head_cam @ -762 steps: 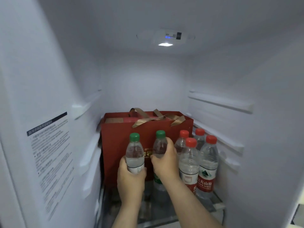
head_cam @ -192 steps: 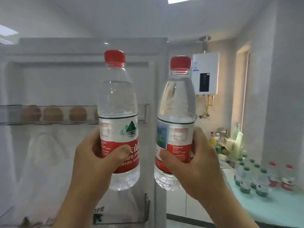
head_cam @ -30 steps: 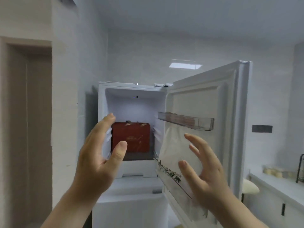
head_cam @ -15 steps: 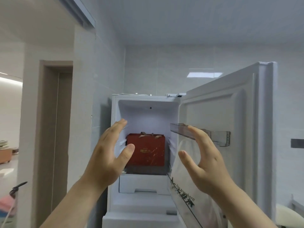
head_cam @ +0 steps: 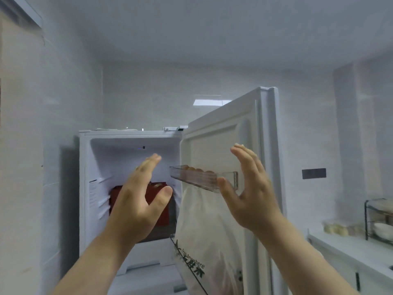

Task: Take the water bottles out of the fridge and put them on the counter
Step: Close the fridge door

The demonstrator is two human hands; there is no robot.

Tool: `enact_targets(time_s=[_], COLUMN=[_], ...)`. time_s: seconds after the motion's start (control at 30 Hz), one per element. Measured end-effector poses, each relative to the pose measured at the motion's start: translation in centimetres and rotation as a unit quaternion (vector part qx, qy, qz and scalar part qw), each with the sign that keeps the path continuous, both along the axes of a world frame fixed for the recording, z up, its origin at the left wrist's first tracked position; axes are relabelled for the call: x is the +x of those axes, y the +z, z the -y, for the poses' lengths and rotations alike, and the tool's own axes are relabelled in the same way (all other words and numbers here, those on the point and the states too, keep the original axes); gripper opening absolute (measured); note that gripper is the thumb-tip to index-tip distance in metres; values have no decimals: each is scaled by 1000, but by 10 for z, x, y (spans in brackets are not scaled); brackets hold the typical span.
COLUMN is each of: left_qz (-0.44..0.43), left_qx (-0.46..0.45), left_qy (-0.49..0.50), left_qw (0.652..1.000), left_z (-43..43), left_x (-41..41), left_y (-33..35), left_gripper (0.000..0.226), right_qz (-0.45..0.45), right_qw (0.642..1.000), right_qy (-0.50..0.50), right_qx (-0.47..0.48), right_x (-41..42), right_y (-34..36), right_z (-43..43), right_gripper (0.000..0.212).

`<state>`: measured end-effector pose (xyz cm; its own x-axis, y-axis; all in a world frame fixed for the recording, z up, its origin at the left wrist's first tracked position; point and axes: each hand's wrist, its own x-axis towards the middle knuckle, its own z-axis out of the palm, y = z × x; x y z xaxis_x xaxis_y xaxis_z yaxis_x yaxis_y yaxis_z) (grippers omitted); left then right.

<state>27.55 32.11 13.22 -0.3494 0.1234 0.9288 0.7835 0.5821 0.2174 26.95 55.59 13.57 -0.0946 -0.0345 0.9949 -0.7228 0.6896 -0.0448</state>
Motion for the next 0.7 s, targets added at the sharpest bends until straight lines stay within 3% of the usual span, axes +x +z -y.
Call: enact_targets(time_s=[0.17,0.3,0.37,0.47,0.57,0.7], left_qz=[-8,-37,-56,-52,-39,-38], left_qx=[-25,-54,-84,-138,-152,-155], left_qy=[-44,-88,-93,-89,-80,-74], left_qw=[999,994,991,985,984,984], left_z=[-47,-100,-127,-156,-163,-149], left_x=[-18,-23,-25,-29,-37,-42], left_y=[10,18,22,22,16,10], left_gripper=[62,71,75,78,80,77], right_qz=[-72,-10,76,197,230,244], right_qw=[993,994,987,937,898,860], right_qy=[-87,-69,9,202,331,412], right_qx=[-35,-87,-144,-205,-180,-178], right_x=[-5,-14,-16,-15,-18,-23], right_y=[4,2,-2,-5,-9,-12], right_z=[-45,-73,-87,-97,-102,-108], right_gripper=[59,70,76,67,52,53])
